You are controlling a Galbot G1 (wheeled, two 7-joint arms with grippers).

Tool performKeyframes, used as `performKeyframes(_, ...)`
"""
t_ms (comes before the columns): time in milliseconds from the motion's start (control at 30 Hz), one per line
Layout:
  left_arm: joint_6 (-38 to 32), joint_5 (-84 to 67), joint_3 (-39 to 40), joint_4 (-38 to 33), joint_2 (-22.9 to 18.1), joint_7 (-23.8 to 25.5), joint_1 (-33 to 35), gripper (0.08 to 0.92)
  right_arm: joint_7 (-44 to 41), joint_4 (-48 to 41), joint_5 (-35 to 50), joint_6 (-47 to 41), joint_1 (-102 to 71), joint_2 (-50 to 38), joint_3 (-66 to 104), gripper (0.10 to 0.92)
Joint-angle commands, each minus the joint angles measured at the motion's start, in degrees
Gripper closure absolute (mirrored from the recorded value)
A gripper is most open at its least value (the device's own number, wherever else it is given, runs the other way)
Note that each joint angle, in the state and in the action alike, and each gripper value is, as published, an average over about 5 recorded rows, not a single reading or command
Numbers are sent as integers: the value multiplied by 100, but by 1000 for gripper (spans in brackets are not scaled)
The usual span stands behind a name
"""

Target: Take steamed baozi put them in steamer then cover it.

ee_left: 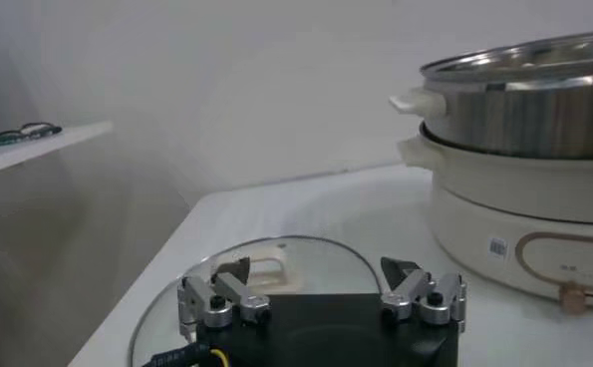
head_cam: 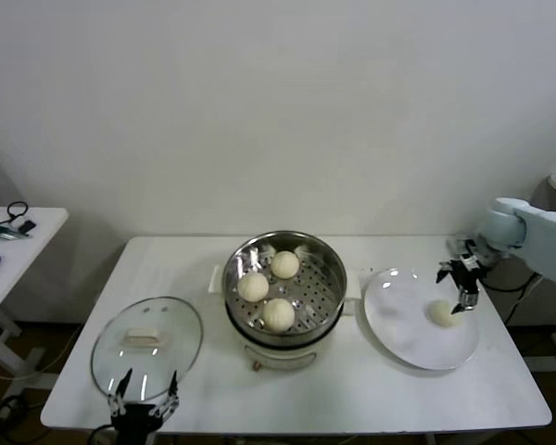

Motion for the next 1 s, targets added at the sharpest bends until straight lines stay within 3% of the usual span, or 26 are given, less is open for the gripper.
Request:
performKeyframes(33,-8,19,2,18,-5,-5,16,177,86,-680,-412,-143,-1030,58,794,203)
performKeyframes(600,-12,35,-20,-28,-6,-21,83,177,239,-1122,-680,-140,-1521,486,1365,208)
performKeyframes(867,-13,34,-25,-40,-8,-31,88,177,167,-1029,-628,-172,-1435,436,1414,379)
performKeyframes(1000,-8,44,-9,-41,-13,-38,92,177,108,-777,-345,-239,-1064,335,1174,403)
